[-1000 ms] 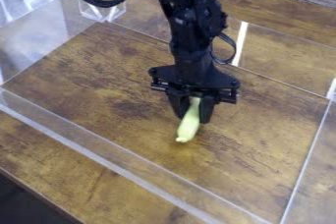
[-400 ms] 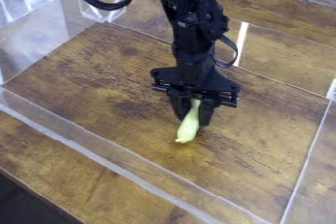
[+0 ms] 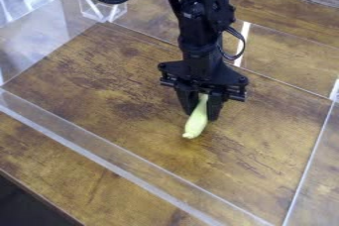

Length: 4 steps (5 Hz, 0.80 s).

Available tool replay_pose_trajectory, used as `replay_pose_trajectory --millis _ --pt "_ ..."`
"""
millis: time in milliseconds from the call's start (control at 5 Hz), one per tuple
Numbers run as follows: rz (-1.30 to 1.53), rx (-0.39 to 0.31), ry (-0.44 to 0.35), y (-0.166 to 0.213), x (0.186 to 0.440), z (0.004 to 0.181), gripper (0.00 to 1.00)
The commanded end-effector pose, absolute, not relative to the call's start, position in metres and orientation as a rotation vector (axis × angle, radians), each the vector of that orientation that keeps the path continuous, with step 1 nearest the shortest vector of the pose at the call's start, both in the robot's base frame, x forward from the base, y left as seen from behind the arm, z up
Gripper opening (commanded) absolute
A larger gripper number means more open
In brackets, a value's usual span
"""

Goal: Move the green spoon to the right

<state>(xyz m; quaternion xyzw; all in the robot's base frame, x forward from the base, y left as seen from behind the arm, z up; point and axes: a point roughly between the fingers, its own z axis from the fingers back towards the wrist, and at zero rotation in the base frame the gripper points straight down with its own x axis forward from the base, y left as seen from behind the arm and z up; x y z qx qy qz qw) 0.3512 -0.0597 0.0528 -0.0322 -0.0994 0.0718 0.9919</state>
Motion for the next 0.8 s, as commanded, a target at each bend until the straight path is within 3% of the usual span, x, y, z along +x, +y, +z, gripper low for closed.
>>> replay_pose_trajectory --millis 0,200,600 --pt "0.151 -0.088 -0.257 -0.07 0.358 0.073 0.0" --pt "0.135 -0.1 -0.25 -0.087 0.355 0.073 0.0" --pt "0.07 -0.135 -0.226 -0.126 0.349 0.054 0.0"
